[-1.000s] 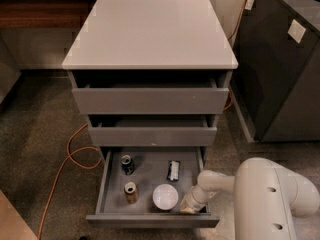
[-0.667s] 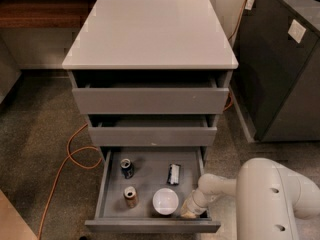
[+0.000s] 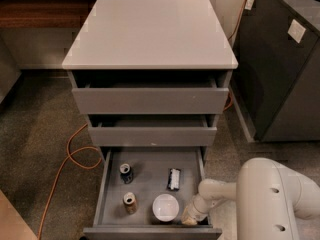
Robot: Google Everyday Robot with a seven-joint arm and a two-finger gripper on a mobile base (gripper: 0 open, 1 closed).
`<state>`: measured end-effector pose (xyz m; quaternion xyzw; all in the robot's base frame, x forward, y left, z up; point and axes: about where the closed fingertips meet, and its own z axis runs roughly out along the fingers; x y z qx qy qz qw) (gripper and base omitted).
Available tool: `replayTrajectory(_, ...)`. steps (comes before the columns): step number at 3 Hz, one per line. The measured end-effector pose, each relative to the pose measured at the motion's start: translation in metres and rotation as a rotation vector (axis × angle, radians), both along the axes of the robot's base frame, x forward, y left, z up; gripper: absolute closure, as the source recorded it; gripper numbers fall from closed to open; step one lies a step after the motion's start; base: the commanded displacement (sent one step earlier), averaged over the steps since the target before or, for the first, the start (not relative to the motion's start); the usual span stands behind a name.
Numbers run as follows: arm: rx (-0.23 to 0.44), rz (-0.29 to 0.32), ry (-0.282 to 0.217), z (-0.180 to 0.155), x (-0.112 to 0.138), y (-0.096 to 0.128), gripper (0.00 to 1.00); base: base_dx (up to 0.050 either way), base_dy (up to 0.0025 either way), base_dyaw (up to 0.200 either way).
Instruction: Pick rxbar blueberry from bottom drawer and place on counter
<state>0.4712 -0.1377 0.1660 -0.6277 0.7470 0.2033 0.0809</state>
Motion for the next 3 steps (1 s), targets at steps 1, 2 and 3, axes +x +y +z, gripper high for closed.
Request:
replayTrajectory(1,-0.004,0.002,-0.003,0.002,0.001,0.000,1.00,0.000,0.00000,0.000)
replayTrajectory(2,-0.020,0.011,-0.022,0.011,0.007,-0.001,0.98,0.000,0.00000,0.000)
replayTrajectory(3,-0.050,0.032,-0.064,0.033,0.025,0.001,0.68,0.000,0.00000,0.000)
